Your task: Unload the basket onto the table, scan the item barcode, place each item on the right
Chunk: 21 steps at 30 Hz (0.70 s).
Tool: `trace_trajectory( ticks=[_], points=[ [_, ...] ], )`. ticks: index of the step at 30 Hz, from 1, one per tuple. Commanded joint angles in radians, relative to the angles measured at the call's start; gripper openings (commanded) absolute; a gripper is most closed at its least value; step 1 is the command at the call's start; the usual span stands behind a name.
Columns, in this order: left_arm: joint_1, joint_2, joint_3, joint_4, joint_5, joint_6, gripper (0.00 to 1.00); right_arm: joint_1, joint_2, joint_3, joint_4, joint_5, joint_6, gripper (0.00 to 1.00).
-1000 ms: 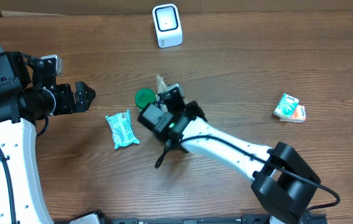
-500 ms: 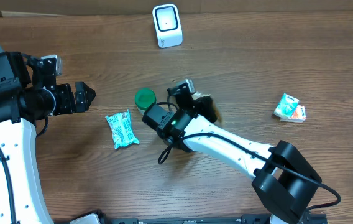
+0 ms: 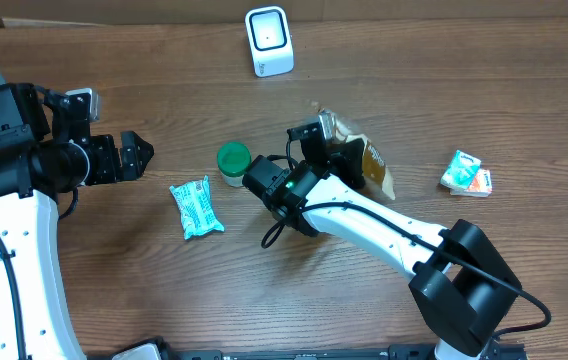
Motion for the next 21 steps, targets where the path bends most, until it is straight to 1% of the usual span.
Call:
trace_trajectory(
  ticks=[1, 7, 11, 12, 13, 14, 18, 19, 20, 21],
  points=[
    [-0.004, -0.002, 0.006, 0.0, 0.001, 0.014, 1.0, -0.001, 0.0, -0.025, 0.016, -0.092, -0.031, 0.04],
    [-0.004, -0.002, 0.006, 0.0, 0.001, 0.014, 1.0, -0.017, 0.0, -0.034, 0.032, -0.1, -0.031, 0.04],
    [-0.004, -0.002, 0.006, 0.0, 0.001, 0.015, 1.0, -0.016, 0.0, -0.034, 0.034, -0.189, -0.04, 0.04],
    [-0.004, -0.002, 0.006, 0.0, 0.001, 0.015, 1.0, -0.016, 0.0, -0.034, 0.038, -0.243, -0.064, 0.04],
    [-0.004, -0.002, 0.006, 0.0, 0.001, 0.015, 1.0, -0.016, 0.0, -0.034, 0.047, -0.296, -0.091, 0.09],
    [-0.004, -0.002, 0.006, 0.0, 0.001, 0.015, 1.0, -0.016, 0.0, -0.034, 0.06, -0.365, -0.128, 0.17],
    [-0.004, -0.002, 0.006, 0.0, 0.001, 0.014, 1.0, -0.016, 0.0, -0.034, 0.135, -0.602, -0.246, 0.32],
    [-0.003, -0.002, 0.006, 0.0, 0.001, 0.015, 1.0, -0.016, 0.0, -0.034, 0.14, -0.612, -0.245, 0.34],
    [-0.004, -0.002, 0.006, 0.0, 0.001, 0.015, 1.0, -0.016, 0.0, -0.034, 0.162, -0.666, -0.245, 0.39],
    [-0.004, -0.002, 0.006, 0.0, 0.001, 0.015, 1.0, -0.016, 0.0, -0.034, 0.174, -0.697, -0.245, 0.4]
  ],
)
